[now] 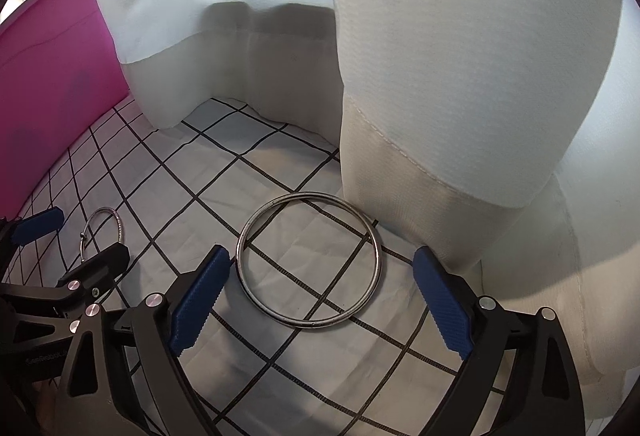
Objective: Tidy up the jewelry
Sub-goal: 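Lower the left tool to the silver bangle while the right tool approaches the silver hoop, then close the left tool on the bangle while the right tool grips the hoop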
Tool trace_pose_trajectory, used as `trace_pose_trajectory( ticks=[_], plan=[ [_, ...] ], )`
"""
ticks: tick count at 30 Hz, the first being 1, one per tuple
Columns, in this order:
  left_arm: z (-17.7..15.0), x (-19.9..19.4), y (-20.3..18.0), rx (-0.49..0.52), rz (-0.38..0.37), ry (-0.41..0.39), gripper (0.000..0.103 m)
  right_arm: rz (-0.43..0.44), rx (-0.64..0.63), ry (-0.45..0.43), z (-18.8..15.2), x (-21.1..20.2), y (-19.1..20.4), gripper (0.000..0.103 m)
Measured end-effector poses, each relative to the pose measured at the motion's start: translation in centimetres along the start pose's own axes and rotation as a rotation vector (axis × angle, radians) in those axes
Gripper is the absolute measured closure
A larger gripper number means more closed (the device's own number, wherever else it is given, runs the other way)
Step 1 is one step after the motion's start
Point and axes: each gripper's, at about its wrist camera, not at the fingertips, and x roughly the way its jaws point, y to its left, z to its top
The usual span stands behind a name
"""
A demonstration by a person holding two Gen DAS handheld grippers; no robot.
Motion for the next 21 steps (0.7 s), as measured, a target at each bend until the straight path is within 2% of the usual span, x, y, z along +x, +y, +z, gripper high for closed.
trace_pose_trajectory(
  ticks=[2, 3, 4, 5, 6, 9, 10, 11, 12, 18, 19, 21],
  plan=[
    [-0.2, -0.4, 0.0, 0.007, -0.005, -0.018, 0.021, -0.002, 0.000, -0.006, -0.1, -0.2, 0.0, 0.019],
    [-0.3, -0.6, -0.1, 0.015, -0.009, -0.028, 0.030, -0.005, -0.002, -0.012, -0.1, -0.3, 0.1, 0.022],
    [-0.5, -0.9, -0.4, 0.026, -0.014, -0.037, 0.038, -0.004, -0.005, -0.021, -0.2, -0.3, 0.3, 0.034],
    [-0.6, -1.1, -0.5, 0.036, -0.020, -0.045, 0.043, 0.000, 0.001, -0.019, -0.3, -0.4, 0.3, 0.034],
    [-0.8, -1.3, -0.7, 0.045, -0.025, -0.052, 0.055, 0.001, 0.002, -0.020, -0.4, -0.6, 0.2, 0.034],
    [-1.1, -1.6, -0.5, 0.037, -0.036, -0.061, 0.056, 0.006, -0.004, -0.036, -0.7, -0.9, 0.5, 0.036],
    [-1.2, -1.7, -0.3, 0.029, -0.041, -0.061, 0.056, 0.027, -0.009, -0.041, -0.8, -1.1, 0.6, 0.070],
    [-1.5, -1.8, -0.2, 0.025, -0.042, -0.062, 0.056, 0.017, -0.004, -0.038, -1.0, -1.3, 0.7, 0.091],
    [-1.6, -1.9, -0.1, 0.028, -0.041, -0.062, 0.056, -0.008, -0.005, -0.041, -1.1, -1.4, 0.8, 0.093],
    [-2.0, -2.1, 0.4, 0.029, -0.029, -0.064, 0.056, 0.027, 0.022, -0.036, -1.7, -1.6, 0.1, 0.093],
    [-2.0, -2.1, 0.5, 0.027, -0.029, -0.063, 0.056, 0.028, 0.025, -0.034, -1.7, -1.7, 0.1, 0.089],
    [-1.9, -1.9, 0.6, 0.025, -0.029, -0.062, 0.056, 0.008, 0.034, -0.029, -1.7, -1.9, 0.1, 0.055]
  ],
)
